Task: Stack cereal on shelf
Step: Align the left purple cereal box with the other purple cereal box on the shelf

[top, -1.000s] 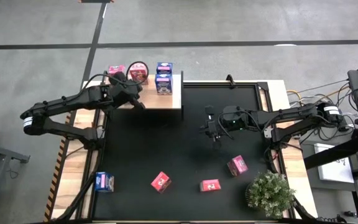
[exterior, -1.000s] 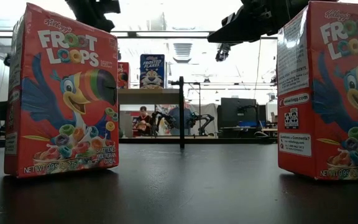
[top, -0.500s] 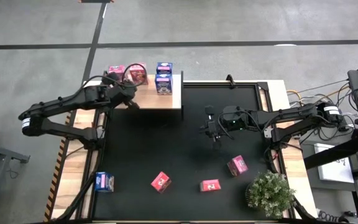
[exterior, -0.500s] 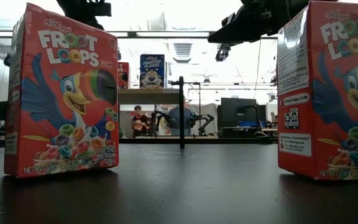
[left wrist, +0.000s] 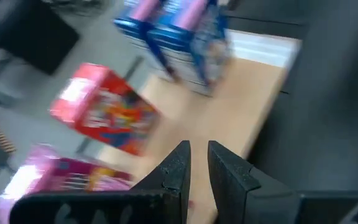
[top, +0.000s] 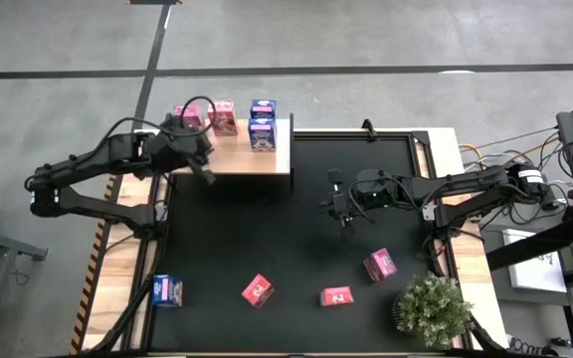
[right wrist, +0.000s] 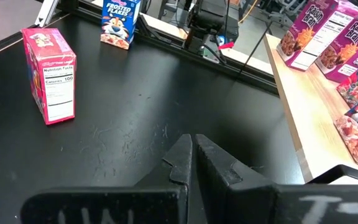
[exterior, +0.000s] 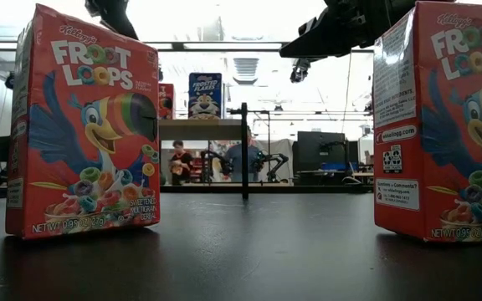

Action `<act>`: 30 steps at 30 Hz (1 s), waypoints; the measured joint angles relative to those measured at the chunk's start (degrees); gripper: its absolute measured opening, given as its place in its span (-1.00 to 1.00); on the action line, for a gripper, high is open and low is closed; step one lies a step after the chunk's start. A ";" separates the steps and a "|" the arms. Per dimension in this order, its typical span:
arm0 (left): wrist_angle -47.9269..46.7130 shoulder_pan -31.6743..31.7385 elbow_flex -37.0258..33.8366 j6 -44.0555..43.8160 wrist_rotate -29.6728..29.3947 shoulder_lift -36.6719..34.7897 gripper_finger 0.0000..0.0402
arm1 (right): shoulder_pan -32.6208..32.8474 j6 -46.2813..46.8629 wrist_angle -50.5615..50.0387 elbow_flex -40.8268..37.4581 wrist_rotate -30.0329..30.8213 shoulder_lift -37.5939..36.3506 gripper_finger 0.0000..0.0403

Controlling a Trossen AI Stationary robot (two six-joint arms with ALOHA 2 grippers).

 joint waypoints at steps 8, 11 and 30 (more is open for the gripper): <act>-4.11 -3.81 -3.86 -8.29 9.32 -0.28 -0.81 | 0.02 0.05 -0.42 -0.04 -0.02 0.00 -0.94; -5.79 -3.78 -6.66 -9.77 7.18 -0.18 -0.81 | 0.02 0.03 -0.42 -0.04 -0.03 0.00 -0.94; -10.05 0.72 -13.77 -6.79 -14.95 -0.09 -0.81 | 0.02 0.03 -0.37 -0.13 -0.02 0.00 -0.94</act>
